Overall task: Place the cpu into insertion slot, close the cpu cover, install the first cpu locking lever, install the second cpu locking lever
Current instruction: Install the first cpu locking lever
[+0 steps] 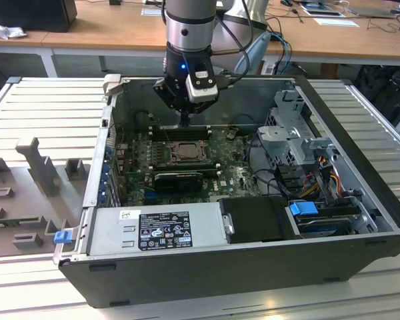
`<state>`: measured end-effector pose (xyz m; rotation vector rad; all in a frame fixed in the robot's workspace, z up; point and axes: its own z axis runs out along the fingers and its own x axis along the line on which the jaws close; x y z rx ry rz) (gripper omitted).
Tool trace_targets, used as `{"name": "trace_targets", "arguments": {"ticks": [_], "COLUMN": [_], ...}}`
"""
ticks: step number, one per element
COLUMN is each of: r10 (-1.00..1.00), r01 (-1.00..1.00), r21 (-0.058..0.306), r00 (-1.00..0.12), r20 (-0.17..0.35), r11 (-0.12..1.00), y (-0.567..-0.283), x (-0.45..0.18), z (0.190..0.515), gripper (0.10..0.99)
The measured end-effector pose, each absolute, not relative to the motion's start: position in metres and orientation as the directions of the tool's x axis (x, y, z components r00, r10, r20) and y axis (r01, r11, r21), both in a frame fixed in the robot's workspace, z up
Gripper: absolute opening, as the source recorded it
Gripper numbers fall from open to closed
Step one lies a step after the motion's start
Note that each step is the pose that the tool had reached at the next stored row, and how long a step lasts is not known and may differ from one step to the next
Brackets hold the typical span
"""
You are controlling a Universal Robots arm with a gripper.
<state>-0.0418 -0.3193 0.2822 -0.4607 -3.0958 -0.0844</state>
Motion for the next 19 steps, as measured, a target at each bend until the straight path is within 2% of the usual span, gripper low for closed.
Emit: {"name": "trace_targets", "arguments": {"ticks": [19], "r10": [0.096], "r01": [0.097], "r21": [0.052], "r00": [-0.995], "r20": [0.018], "r11": [0.994], "y": [-0.3193], "x": [-0.0418], "z": [0.2822], "gripper": [0.106]}}
